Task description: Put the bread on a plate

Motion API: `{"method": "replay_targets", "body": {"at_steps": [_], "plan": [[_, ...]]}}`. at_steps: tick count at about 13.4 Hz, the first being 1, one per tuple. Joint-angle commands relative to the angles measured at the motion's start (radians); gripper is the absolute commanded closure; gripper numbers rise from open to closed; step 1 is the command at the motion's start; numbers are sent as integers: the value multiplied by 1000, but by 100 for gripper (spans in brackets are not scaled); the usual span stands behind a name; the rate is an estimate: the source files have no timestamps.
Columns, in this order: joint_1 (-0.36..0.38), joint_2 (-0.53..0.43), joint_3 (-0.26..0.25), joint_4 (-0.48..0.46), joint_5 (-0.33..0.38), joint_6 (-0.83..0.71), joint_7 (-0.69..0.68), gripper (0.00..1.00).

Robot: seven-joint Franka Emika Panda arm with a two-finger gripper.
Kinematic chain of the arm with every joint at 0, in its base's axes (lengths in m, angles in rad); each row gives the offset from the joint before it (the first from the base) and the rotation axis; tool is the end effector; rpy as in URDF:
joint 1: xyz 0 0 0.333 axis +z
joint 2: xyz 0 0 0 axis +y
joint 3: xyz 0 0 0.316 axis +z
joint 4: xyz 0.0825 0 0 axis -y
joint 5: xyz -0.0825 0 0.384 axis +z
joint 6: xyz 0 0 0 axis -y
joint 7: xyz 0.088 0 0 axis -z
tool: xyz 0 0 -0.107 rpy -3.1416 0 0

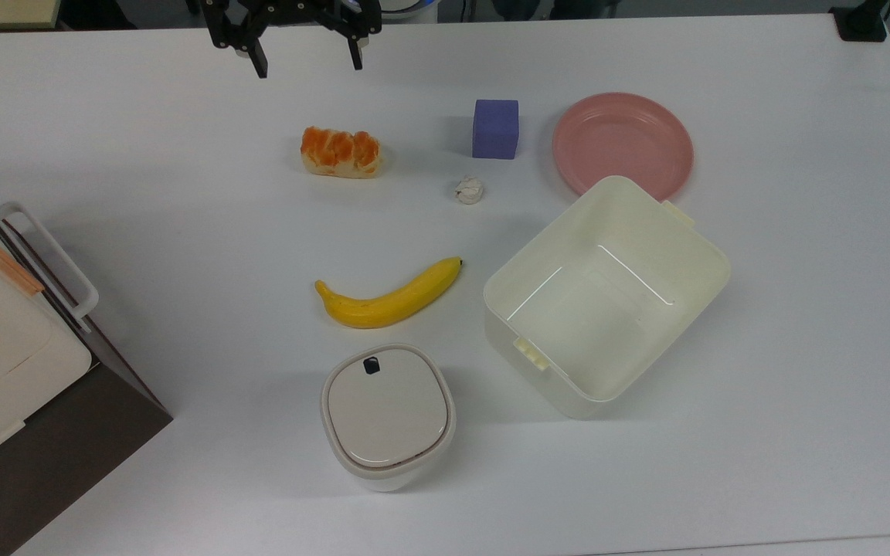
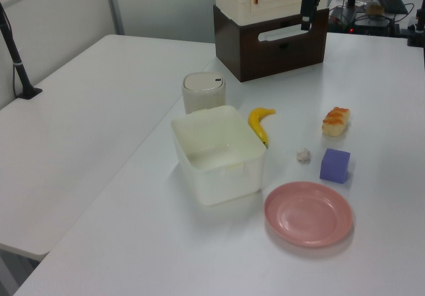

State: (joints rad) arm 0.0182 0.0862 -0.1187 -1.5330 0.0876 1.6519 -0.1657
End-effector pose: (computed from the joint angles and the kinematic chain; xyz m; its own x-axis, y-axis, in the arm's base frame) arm 0.5864 -0.0474 0.6011 0.9973 0.0585 0.0453 0.0616 -0.9956 -0.0707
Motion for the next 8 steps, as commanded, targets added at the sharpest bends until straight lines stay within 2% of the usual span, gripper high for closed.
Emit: {"method": "replay_targets", "body": {"at_steps": [1,8], "plan": [[9,-23,-24,-15,12,-13,23,0],[8,-26,-25,-15,9,-27,23,0]]}}
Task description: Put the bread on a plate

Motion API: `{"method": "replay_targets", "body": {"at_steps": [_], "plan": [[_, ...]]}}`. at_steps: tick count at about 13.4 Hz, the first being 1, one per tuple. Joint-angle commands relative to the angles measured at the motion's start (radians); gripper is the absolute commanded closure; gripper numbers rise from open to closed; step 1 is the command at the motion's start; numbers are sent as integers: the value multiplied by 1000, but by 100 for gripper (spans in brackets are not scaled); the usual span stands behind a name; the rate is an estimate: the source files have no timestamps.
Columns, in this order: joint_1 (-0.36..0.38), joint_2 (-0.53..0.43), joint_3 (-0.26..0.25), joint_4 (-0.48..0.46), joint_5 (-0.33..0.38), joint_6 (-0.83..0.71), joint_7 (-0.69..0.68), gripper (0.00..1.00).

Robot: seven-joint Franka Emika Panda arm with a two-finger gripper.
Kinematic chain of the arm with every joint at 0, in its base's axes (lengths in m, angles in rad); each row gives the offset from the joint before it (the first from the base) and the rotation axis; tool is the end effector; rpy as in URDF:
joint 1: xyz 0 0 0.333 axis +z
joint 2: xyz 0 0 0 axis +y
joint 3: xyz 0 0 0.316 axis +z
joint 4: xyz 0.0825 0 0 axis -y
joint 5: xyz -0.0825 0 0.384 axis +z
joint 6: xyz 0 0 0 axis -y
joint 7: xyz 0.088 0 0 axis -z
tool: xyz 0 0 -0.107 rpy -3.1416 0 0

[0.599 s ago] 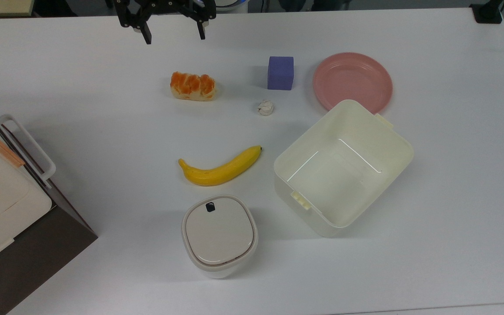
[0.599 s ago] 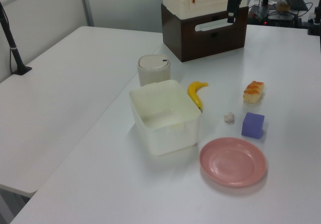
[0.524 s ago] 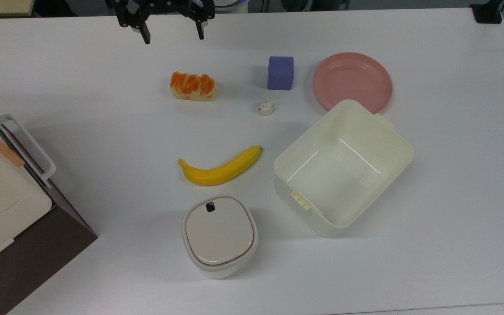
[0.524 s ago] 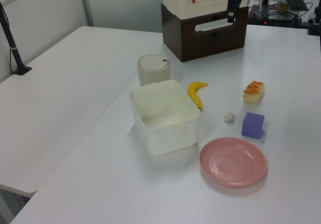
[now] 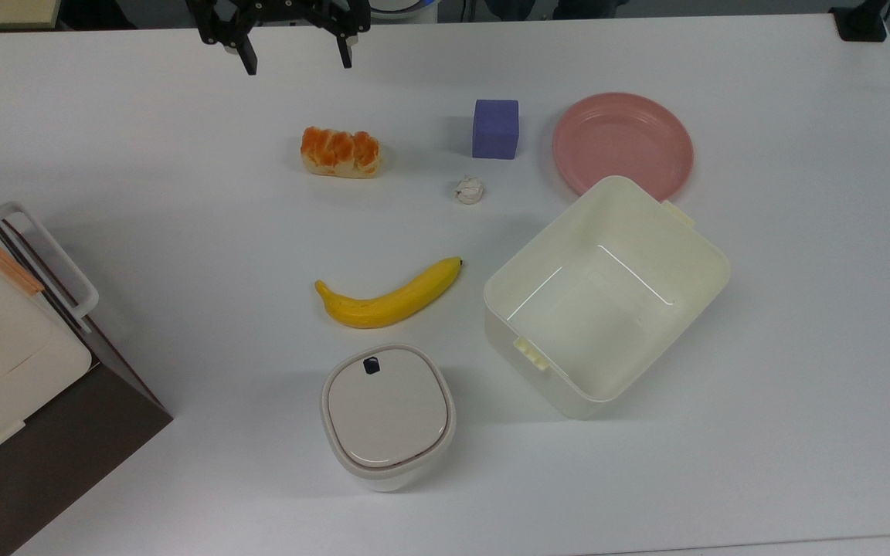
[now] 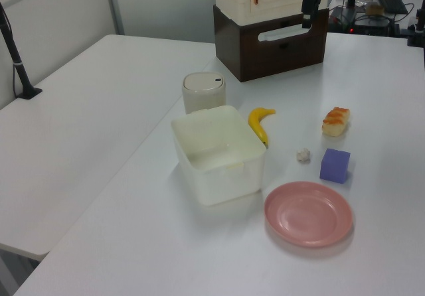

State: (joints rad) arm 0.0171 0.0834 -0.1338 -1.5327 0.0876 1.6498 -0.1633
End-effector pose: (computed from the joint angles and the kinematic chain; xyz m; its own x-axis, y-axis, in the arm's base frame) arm 0.5846 -0.0565 0.6028 0.9981 0.0402 0.0462 0.0433 -0.9966 -0.0697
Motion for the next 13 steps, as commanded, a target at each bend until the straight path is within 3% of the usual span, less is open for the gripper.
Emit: {"method": "replay_targets", "body": {"at_steps": [1,13], "plan": [[9,-25,-10,-15,9,-27,21,0],[6,-25,-9,-17,12,-60,10,0]]}}
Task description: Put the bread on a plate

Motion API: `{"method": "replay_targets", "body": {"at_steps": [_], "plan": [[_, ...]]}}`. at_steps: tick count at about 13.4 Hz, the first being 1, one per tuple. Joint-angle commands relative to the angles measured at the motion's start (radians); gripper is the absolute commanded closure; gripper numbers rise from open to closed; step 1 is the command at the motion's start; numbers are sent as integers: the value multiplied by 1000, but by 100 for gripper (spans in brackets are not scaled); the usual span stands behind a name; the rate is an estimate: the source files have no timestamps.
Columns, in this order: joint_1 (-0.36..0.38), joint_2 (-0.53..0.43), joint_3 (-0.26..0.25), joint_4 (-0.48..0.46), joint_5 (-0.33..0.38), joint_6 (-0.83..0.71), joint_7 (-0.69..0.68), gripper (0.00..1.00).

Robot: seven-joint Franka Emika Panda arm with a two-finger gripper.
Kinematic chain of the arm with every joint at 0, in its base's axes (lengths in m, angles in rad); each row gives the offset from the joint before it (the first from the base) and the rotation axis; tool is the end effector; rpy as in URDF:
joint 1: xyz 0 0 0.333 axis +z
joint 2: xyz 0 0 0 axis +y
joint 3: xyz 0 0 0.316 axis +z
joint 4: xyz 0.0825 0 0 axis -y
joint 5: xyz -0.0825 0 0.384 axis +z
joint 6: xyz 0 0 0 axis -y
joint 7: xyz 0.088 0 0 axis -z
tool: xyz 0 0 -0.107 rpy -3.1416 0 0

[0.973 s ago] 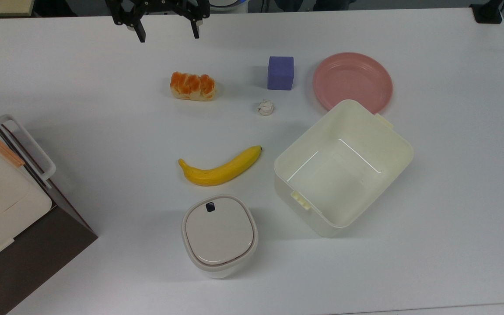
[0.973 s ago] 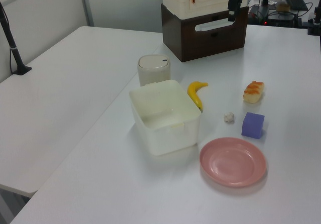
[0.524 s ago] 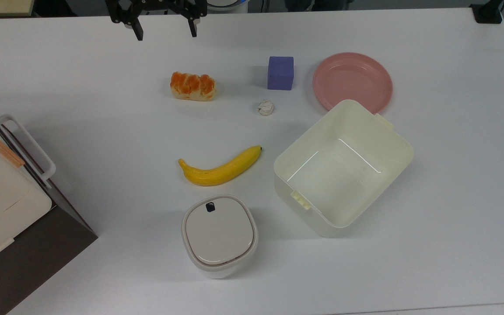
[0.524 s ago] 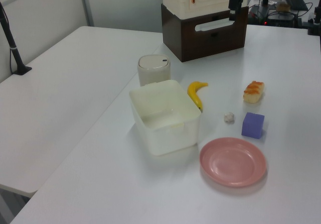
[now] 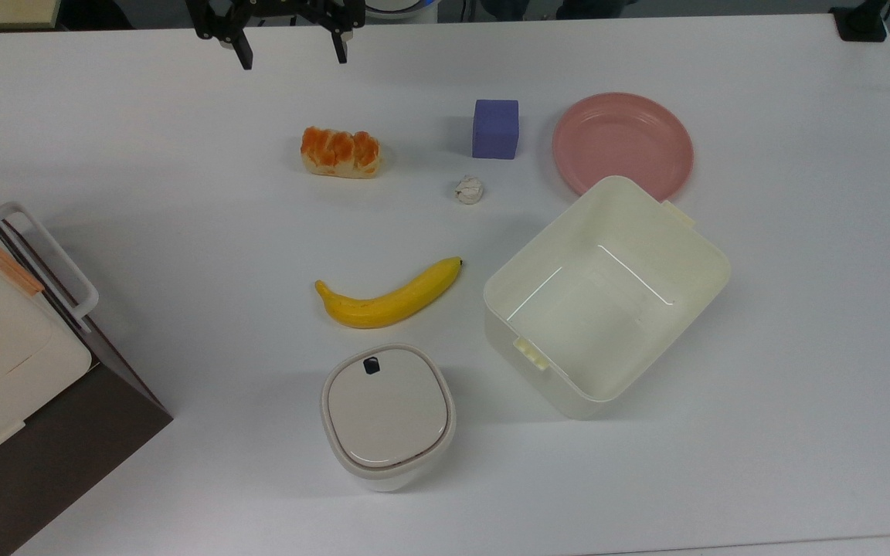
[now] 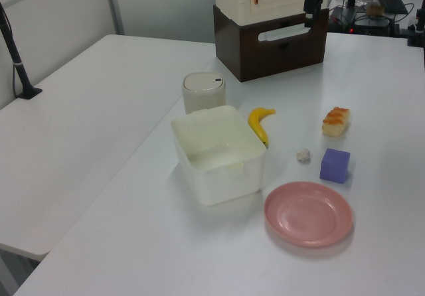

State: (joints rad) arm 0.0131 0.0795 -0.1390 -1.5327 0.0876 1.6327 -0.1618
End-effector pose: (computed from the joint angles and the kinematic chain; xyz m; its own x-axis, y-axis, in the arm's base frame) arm 0.5813 -0.0614 0.6035 0.9990 0.0307 0.0331 0.0331 -0.9969 -0.0720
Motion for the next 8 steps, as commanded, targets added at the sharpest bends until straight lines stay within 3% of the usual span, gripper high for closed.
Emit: {"method": "replay_targets", "body": {"at_steps": [1,8], "plan": [[11,-21,-2,-17,12,-65,5,0],[-12,-12,-4,-90,6,-67,-122,0]]}}
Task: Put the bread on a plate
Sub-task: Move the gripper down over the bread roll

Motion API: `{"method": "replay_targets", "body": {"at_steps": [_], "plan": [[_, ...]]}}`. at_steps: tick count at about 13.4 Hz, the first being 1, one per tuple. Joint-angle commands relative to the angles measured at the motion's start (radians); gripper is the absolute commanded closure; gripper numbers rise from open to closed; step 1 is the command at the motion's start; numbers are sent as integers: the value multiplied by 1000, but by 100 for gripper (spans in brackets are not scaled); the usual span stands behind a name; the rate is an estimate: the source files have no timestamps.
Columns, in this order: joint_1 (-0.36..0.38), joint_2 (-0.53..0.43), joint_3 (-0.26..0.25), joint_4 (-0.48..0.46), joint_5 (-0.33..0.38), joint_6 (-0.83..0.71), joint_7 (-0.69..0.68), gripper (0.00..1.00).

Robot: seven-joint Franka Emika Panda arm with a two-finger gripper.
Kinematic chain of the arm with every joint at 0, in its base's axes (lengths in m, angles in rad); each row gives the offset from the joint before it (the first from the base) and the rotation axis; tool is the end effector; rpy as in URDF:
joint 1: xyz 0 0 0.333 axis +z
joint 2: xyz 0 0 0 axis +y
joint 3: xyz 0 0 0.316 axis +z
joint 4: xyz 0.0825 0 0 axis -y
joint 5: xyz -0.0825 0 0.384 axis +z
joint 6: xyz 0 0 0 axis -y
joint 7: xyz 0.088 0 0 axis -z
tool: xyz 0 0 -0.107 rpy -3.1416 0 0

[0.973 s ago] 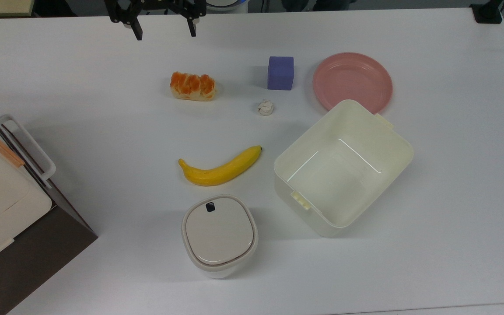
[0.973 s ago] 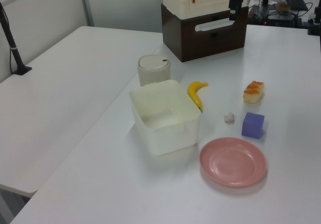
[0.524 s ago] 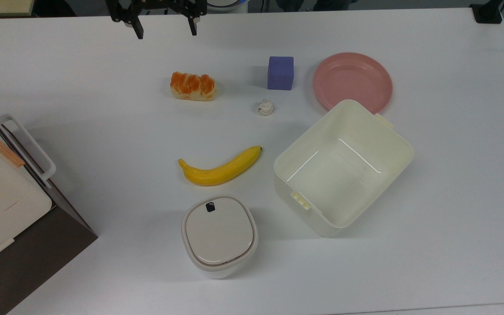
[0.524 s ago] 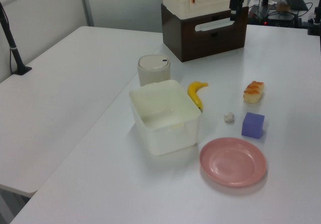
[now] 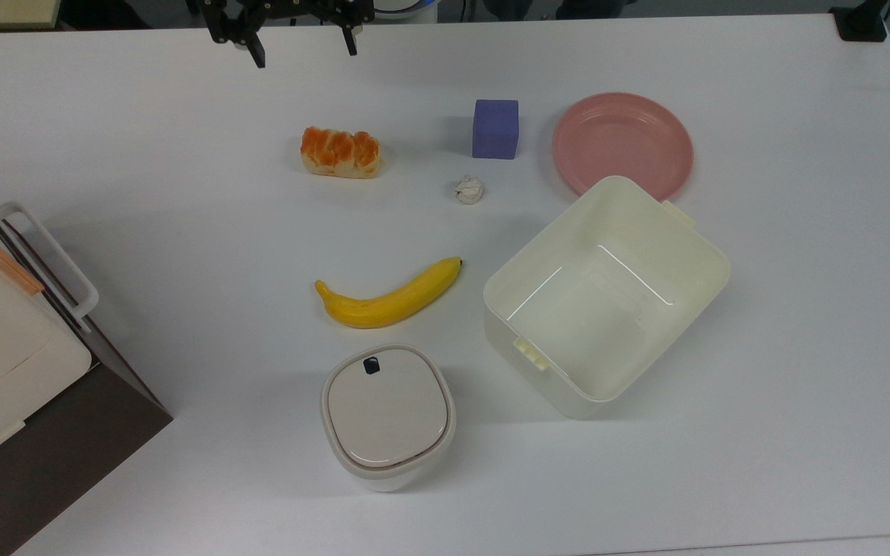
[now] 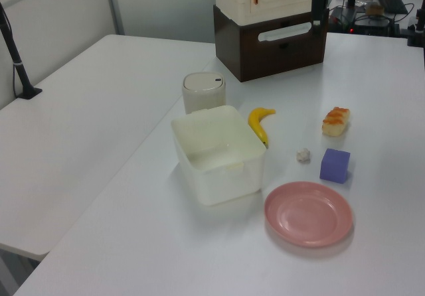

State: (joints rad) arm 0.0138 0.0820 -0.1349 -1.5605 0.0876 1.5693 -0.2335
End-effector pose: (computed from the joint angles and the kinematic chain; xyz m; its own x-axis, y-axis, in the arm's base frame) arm 0.5741 -0.0574 0.5835 0.9924 0.1114 -0.0528 0.1063 -0.9902 -0.0910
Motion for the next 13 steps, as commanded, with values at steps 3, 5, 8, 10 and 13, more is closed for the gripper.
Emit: {"method": "replay_targets", "body": {"at_steps": [3,5,8,10,13], "plan": [[-5,-13,-6,-85,4,-2,-113,0],[12,1,1,-89,4,-2,-218,0],[96,39,3,-89,-44,64,-542,0],[101,48,3,-96,-84,98,-691,0],[86,27,-6,-157,-103,132,-941,0]]}}
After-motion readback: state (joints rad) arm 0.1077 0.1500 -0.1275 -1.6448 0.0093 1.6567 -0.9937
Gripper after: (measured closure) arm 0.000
